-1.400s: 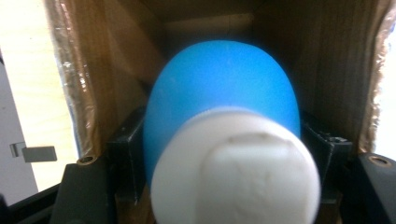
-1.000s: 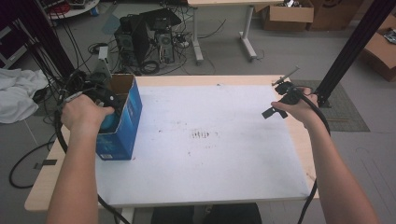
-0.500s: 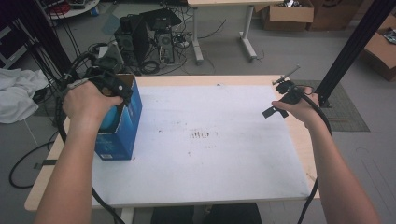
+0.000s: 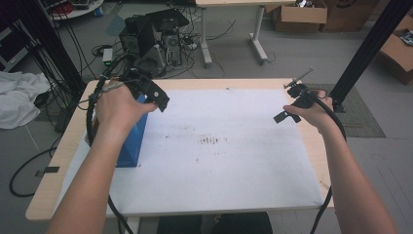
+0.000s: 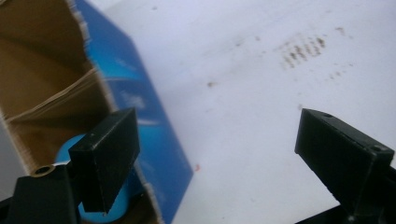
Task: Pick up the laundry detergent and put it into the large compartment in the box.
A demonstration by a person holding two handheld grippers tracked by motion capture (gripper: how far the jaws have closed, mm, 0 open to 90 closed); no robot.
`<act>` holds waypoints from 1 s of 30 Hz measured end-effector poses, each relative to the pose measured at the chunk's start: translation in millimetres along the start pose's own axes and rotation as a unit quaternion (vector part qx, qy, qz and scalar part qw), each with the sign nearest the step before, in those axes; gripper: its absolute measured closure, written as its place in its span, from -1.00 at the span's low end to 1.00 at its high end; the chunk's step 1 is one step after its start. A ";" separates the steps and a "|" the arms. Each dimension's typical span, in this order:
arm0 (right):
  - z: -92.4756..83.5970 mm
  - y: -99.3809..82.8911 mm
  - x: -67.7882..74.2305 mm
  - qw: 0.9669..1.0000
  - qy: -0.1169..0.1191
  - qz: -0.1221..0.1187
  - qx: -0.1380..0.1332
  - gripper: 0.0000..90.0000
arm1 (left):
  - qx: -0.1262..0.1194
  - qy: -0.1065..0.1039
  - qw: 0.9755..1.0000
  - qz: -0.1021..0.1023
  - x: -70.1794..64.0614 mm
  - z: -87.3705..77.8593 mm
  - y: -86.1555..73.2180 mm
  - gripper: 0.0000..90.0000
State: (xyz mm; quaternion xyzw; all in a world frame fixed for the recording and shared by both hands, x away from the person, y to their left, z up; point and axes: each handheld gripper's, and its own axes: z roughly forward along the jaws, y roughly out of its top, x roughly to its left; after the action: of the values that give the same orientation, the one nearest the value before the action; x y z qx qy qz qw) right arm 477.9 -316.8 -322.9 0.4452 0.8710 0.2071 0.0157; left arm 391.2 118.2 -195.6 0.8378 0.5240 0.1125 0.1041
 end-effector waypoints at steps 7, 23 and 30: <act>1.5 1.7 2.6 1.000 0.001 -0.004 0.002 -0.58 | 0.008 -0.029 0.998 0.049 -42.5 22.8 5.3 -0.68; -3.9 2.0 3.3 1.000 -0.007 -0.009 0.001 -0.59 | 0.039 -0.061 0.991 0.110 -92.8 78.9 6.3 -0.69; -5.3 2.4 2.4 1.000 -0.011 -0.007 0.005 -0.59 | 0.049 -0.069 0.990 0.110 -94.3 89.8 3.6 -0.69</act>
State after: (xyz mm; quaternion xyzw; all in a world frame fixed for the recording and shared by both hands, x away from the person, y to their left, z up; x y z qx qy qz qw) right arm 477.2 -315.4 -316.8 0.4415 0.8748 0.1981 0.0244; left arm 380.9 26.6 -287.6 0.9004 0.4246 0.0392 0.0857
